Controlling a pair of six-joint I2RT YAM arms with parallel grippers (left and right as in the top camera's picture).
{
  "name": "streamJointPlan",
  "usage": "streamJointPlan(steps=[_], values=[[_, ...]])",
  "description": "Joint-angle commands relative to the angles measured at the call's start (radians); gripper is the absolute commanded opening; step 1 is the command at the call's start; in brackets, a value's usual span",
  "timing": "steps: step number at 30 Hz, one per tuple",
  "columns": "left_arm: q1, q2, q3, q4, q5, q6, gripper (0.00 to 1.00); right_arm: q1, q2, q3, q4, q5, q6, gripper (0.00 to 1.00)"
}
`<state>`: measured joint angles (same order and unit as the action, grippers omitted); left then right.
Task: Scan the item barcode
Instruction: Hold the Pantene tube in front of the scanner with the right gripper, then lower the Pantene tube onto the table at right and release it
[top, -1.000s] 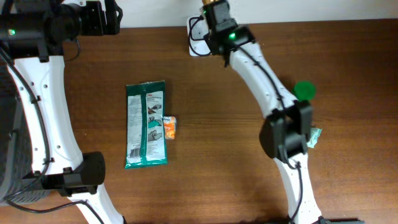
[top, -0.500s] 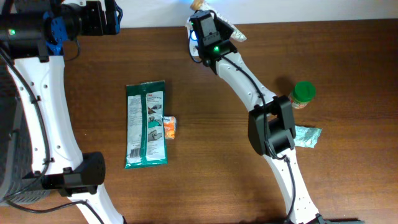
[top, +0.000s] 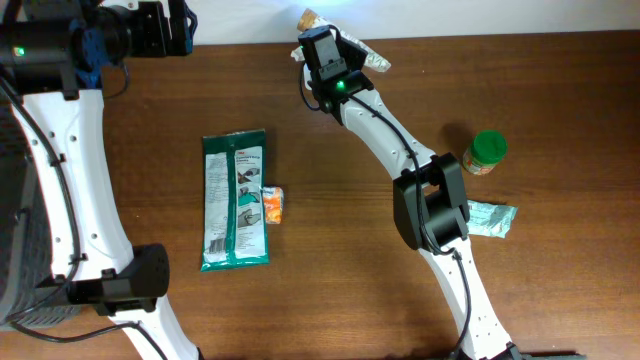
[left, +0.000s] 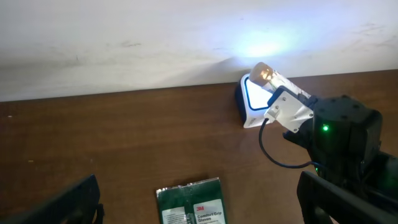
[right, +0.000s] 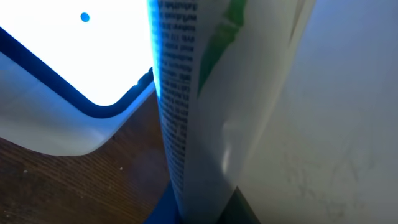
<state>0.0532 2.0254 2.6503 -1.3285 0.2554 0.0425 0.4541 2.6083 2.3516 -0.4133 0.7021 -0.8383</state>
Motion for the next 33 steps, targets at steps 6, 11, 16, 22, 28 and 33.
streamJointPlan(steps=[6,11,16,22,28,33], values=[[0.007,-0.023,0.015,0.002,0.011,0.015,0.99,0.018,-0.111,0.026,-0.055,0.014,0.153,0.04],[0.007,-0.023,0.015,0.001,0.011,0.016,0.99,0.016,-0.22,0.026,-0.216,-0.106,0.332,0.04],[0.007,-0.023,0.015,0.001,0.011,0.015,0.99,0.013,-0.349,0.026,-0.435,-0.358,0.615,0.04],[0.007,-0.023,0.015,0.001,0.011,0.015,0.99,-0.034,-0.441,0.026,-0.811,-0.639,0.92,0.04],[0.007,-0.023,0.015,0.001,0.011,0.015,0.99,-0.132,-0.418,-0.032,-1.178,-0.714,1.11,0.04],[0.007,-0.023,0.015,0.001,0.011,0.015,0.99,-0.176,-0.412,-0.237,-1.164,-0.714,1.132,0.04]])
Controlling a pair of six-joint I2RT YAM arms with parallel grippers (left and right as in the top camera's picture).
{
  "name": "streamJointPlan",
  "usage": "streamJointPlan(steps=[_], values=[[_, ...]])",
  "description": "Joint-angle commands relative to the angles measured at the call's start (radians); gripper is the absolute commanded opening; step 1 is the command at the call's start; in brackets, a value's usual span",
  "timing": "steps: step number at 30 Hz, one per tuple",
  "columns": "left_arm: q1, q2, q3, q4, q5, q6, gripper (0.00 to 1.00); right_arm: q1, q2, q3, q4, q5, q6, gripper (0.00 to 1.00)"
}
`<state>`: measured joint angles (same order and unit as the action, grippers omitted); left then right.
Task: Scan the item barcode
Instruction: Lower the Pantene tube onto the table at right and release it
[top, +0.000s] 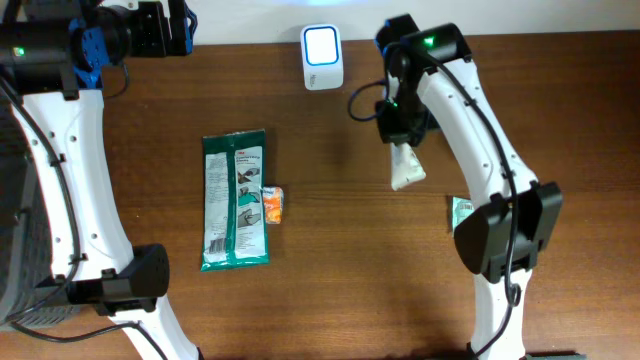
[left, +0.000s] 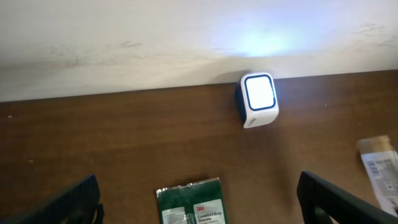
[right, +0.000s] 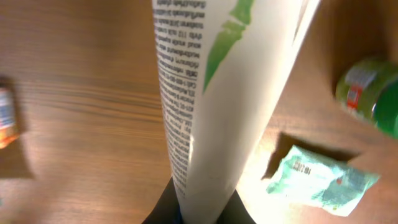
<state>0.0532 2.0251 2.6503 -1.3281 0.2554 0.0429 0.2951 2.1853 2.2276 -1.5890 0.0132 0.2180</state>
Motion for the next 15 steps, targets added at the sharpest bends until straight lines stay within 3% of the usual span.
streamJointPlan(steps=[1,7,15], values=[[0.007,-0.023,0.015,0.001,0.011,0.015,0.99,-0.028,0.011,-0.166,0.028,-0.025,0.077,0.04],[0.007,-0.023,0.015,0.001,0.011,0.015,0.99,-0.08,0.011,-0.393,0.15,-0.024,0.076,0.04],[0.007,-0.023,0.015,0.001,0.011,0.015,0.99,-0.159,0.011,-0.476,0.199,0.066,0.075,0.04]])
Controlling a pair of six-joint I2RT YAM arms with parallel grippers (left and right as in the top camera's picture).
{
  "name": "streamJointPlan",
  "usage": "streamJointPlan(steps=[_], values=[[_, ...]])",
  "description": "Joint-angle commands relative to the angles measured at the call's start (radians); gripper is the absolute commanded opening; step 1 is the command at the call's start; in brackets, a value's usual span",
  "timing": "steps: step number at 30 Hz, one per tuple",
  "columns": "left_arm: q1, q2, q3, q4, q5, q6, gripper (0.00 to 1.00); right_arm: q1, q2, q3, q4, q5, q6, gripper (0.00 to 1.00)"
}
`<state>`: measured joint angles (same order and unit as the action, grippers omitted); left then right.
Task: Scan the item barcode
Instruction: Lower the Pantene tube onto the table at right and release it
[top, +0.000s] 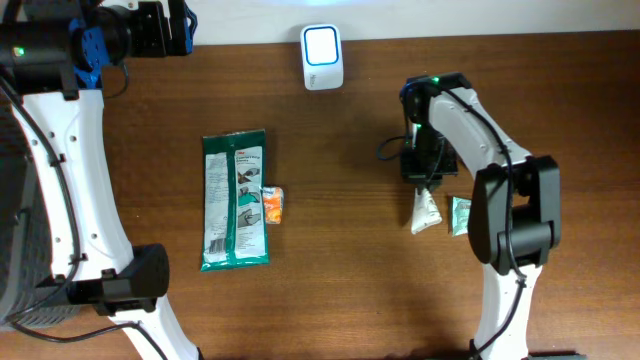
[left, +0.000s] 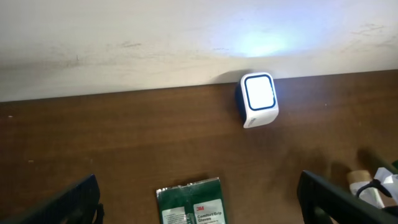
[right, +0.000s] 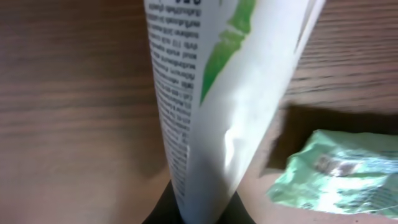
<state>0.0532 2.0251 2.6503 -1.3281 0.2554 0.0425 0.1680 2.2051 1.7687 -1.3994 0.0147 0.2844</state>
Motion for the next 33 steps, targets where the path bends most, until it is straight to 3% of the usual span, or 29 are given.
streamJointPlan(steps=[1,5,7,8,9,10,17,22,27,33], values=[[0.007,-0.023,0.015,0.001,0.011,0.016,0.99,-0.04,-0.008,-0.017,0.015,0.082,0.009,0.04],[0.007,-0.023,0.015,0.001,0.011,0.015,0.99,-0.064,-0.008,-0.017,0.031,0.138,0.009,0.07],[0.007,-0.023,0.015,0.001,0.011,0.015,0.99,-0.071,-0.008,-0.017,0.036,0.14,0.009,0.26],[0.007,-0.023,0.015,0.001,0.011,0.015,0.99,-0.074,-0.008,-0.017,0.039,0.14,0.009,0.52],[0.007,-0.023,0.015,0.001,0.011,0.015,0.99,-0.078,-0.008,-0.017,0.039,0.139,0.009,0.6],[0.007,-0.023,0.015,0.001,0.011,0.015,0.99,-0.08,-0.009,-0.016,0.039,0.135,0.008,0.62],[0.007,-0.023,0.015,0.001,0.011,0.015,0.99,-0.056,-0.014,0.132,0.016,-0.07,-0.127,0.66],[0.007,-0.023,0.015,0.001,0.011,0.015,0.99,-0.014,-0.017,0.249,0.023,-0.284,-0.127,0.66],[0.007,-0.023,0.015,0.001,0.011,0.016,0.99,0.074,-0.004,0.225,0.127,-0.502,-0.101,0.6],[0.007,-0.023,0.015,0.001,0.011,0.015,0.99,0.235,0.042,0.217,0.216,-0.496,0.0,0.49]])
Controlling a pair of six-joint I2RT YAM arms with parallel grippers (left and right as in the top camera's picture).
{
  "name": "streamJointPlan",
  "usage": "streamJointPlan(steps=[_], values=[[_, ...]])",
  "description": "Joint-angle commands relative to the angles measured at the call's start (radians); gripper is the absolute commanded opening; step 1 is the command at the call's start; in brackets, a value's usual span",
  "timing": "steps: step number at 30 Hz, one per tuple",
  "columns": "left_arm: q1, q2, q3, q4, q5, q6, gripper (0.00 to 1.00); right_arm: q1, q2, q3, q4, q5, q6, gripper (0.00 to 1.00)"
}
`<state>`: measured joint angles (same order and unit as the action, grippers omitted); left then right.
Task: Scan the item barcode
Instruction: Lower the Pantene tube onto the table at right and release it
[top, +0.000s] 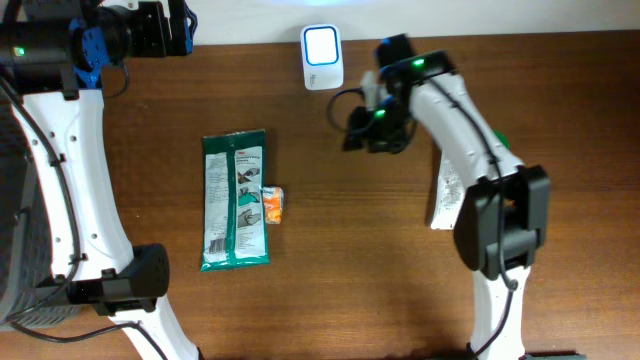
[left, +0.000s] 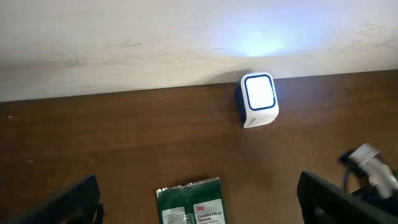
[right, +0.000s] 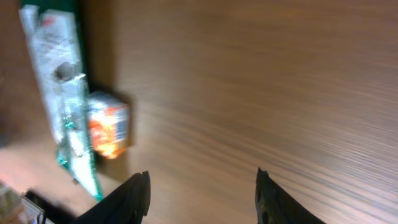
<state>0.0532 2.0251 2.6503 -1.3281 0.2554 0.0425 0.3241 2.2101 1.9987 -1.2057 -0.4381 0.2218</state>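
Note:
The white scanner (top: 322, 45) stands lit at the table's far edge, also in the left wrist view (left: 258, 99). A white tube (top: 445, 190) lies flat on the right, partly under the right arm. My right gripper (top: 362, 130) hangs open and empty (right: 202, 186) over the middle of the table, left of the tube. A small orange packet (right: 109, 130) and a green glove pack (right: 62, 118) lie ahead of it. My left gripper (left: 199, 186) is open and empty, high at the far left (top: 170, 28).
The green glove pack (top: 235, 200) and the orange packet (top: 272, 205) lie side by side at the left centre. A wall runs behind the scanner. A sliver of something green (top: 500, 140) shows behind the right arm.
My right gripper was shut on the white tube, low at the right by a mint packet. Now the tube lies on the table and the gripper is open, further left and farther back.
My right gripper held the white tube against the lit scanner. Then it held the tube to the right of the scanner, then low at the right beside a mint packet. Now the tube lies there, released. The left arm stayed still.

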Motion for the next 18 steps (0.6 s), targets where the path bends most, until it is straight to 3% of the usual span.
streamJointPlan(steps=[1,3,18], values=[[0.007,-0.023,0.015,0.001,0.011,0.015,0.99,0.105,0.042,-0.013,0.037,-0.042,0.082,0.47],[0.007,-0.023,0.015,0.001,0.011,0.015,0.99,0.163,0.068,-0.013,0.077,-0.01,0.154,0.42],[0.007,-0.023,0.015,0.001,0.011,0.015,0.99,0.356,0.165,-0.013,0.175,0.112,0.338,0.4]])
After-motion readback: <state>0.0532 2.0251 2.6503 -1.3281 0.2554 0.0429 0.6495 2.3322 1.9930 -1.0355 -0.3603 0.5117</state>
